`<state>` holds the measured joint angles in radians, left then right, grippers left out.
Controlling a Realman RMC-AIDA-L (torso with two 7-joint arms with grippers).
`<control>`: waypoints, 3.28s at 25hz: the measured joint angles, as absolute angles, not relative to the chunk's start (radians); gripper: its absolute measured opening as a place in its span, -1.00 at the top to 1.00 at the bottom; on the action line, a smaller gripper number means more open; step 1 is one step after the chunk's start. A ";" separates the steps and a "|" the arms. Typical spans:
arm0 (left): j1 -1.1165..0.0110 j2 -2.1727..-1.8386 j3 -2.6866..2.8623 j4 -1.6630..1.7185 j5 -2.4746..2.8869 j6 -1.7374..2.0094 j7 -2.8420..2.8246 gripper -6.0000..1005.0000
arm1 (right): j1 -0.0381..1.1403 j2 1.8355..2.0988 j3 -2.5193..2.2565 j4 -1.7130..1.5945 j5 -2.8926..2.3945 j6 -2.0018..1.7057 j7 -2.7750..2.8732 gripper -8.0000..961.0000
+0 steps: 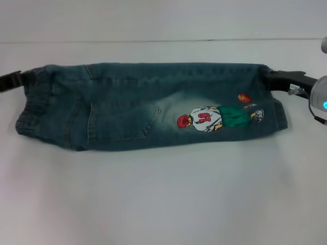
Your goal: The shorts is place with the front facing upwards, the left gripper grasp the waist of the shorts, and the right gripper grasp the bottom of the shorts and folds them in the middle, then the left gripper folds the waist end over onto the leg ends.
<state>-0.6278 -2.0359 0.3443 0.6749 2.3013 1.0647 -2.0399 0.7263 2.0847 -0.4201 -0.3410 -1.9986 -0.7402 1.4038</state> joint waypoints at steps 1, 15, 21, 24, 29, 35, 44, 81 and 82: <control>-0.628 -2.036 0.351 0.674 2.302 1.063 -2.040 0.85 | 0.728 2.085 -0.421 -0.338 -1.999 -0.735 1.403 0.90; -0.615 -2.036 0.407 0.698 2.303 1.078 -2.063 0.53 | 0.734 2.078 -0.443 -0.324 -2.002 -0.736 1.437 0.74; -0.591 -2.034 0.407 0.733 2.302 1.095 -2.064 0.21 | 0.713 2.064 -0.444 -0.336 -2.001 -0.803 1.476 0.24; -0.573 -2.027 0.400 0.768 2.293 1.175 -2.057 0.01 | 0.691 2.050 -0.437 -0.358 -1.999 -0.899 1.508 -0.02; -0.548 -1.999 0.367 0.802 2.241 1.388 -1.994 -0.38 | 0.644 2.022 -0.430 -0.418 -1.983 -1.175 1.543 -0.51; -0.540 -1.974 0.339 0.821 2.252 1.573 -1.915 -0.89 | 0.614 1.959 -0.465 -0.425 -1.991 -1.594 1.535 -0.85; -0.557 -1.968 0.375 0.824 2.514 1.426 -1.895 -0.89 | 0.604 1.932 -0.590 -0.447 -1.999 -1.867 1.537 -0.98; -0.576 -2.003 0.580 0.934 2.504 1.439 -1.871 0.71 | 0.603 1.960 -0.665 -0.439 -1.999 -1.763 1.514 -0.76; -0.576 -2.002 0.581 0.946 2.495 1.460 -1.869 0.73 | 0.602 1.964 -0.666 -0.439 -1.998 -1.752 1.505 -0.68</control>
